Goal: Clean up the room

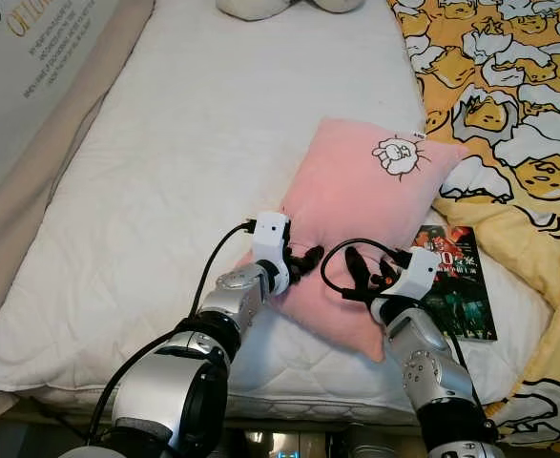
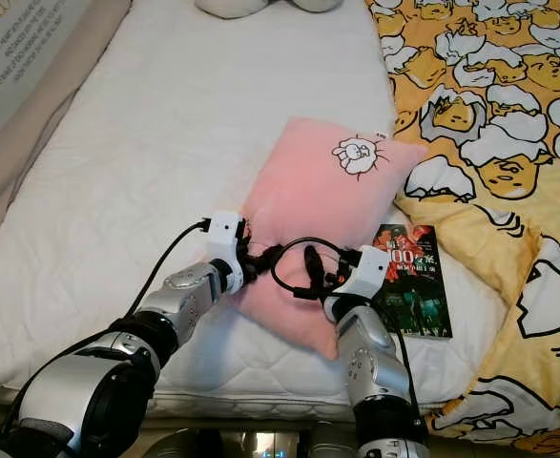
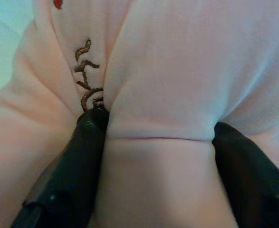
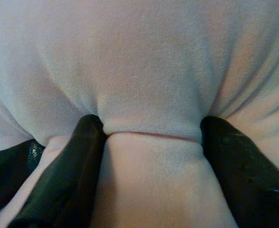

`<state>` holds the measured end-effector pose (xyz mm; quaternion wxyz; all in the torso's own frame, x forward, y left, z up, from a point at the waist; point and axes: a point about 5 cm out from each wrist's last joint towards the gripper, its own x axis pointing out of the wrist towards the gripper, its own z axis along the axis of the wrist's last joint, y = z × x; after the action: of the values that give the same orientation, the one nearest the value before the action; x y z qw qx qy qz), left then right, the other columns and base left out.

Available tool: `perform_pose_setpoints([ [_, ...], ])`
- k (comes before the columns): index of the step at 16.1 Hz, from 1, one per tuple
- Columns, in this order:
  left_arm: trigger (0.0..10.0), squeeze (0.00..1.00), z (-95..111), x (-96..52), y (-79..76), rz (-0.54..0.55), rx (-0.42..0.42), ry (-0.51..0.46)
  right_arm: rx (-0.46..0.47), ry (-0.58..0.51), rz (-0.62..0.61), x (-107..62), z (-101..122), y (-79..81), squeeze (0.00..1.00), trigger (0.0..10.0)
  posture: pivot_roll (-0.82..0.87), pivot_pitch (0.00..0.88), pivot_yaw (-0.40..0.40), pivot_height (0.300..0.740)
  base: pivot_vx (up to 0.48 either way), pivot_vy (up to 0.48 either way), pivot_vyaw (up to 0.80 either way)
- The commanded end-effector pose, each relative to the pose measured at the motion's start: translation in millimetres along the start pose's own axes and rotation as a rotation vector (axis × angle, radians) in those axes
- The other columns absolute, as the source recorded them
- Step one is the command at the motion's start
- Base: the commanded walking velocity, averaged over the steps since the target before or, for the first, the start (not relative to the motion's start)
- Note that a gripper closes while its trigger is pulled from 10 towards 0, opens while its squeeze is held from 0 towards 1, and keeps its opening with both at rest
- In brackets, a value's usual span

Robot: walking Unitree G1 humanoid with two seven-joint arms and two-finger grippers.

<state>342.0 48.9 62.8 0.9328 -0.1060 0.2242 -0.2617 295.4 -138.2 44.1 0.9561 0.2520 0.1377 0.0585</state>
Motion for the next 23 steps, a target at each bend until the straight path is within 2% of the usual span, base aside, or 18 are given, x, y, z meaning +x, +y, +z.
perform_pose_setpoints([
  [1,0.0,0.0,-23,-3.7,3.1,0.028,-0.063,0.099,-0.003,0.096,-0.018,-5.7,-22,-2.9,0.0,0.0,-0.15,0.135,0.057,0.74,0.0,0.0,0.0],
  [3,0.0,0.0,-21,-3.2,2.7,0.023,-0.072,0.093,0.007,0.098,-0.025,-6.9,-23,-5.4,0.0,0.0,-0.15,0.131,0.055,0.74,0.0,0.0,0.0],
  [7,0.0,0.0,-24,-2.8,0.1,0.013,-0.025,0.112,0.038,0.103,-0.029,-7.4,-24,-7.6,0.0,0.0,-0.15,0.12,0.052,0.74,0.0,0.0,0.0],
  [10,0.0,0.0,-25,-3.6,1.5,0.014,-0.017,0.113,0.031,0.096,-0.026,-6.7,-22,-7.8,0.0,0.0,-0.14,0.107,0.05,0.74,0.0,0.0,0.0],
  [12,0.0,0.0,-16,-3.6,5.0,0.012,-0.039,0.066,-0.005,0.066,-0.016,-5.6,-15,-4.9,0.0,0.0,-0.14,0.086,0.054,0.74,0.0,0.0,0.0],
  [14,0.0,0.0,15,-7.3,18.4,-0.012,-0.019,-0.066,-0.041,0.005,0.006,-6.3,3,-1.7,0.0,0.0,-0.12,0.066,0.055,0.74,0.0,0.0,0.0],
  [15,0.0,0.0,19,-8.5,21.1,-0.012,-0.015,-0.084,-0.041,0.002,0.007,-6.8,5,-2.1,0.0,0.0,-0.12,0.066,0.055,0.74,0.0,0.0,0.0],
  [17,0.0,0.0,47,-21.6,46.8,0.021,-0.022,-0.202,-0.051,0.003,-0.023,-11.0,3,-12.5,0.0,0.0,-0.09,0.054,0.058,0.74,0.0,0.0,0.0],
  [18,0.0,0.0,62,-30.8,60.9,0.043,0.004,-0.254,-0.059,-0.004,-0.023,-12.3,6,-12.8,0.0,0.0,-0.08,0.047,0.057,0.74,0.0,0.0,0.0],
  [20,0.0,0.0,69,-33.8,64.3,0.043,0.017,-0.277,-0.073,-0.015,-0.013,-11.3,10,-10.0,0.0,0.0,-0.07,0.04,0.056,0.74,0.0,0.0,0.0],
  [21,0.0,0.0,80,-38.0,66.1,0.025,0.062,-0.313,-0.103,-0.051,0.011,-6.8,21,-3.5,0.0,0.0,-0.06,0.03,0.054,0.74,0.0,0.0,0.0],
  [23,0.0,0.0,81,-38.6,65.5,0.019,0.102,-0.307,-0.109,-0.061,0.021,-4.3,25,-1.5,0.0,0.0,-0.06,0.027,0.052,0.74,0.0,0.0,0.0],
])
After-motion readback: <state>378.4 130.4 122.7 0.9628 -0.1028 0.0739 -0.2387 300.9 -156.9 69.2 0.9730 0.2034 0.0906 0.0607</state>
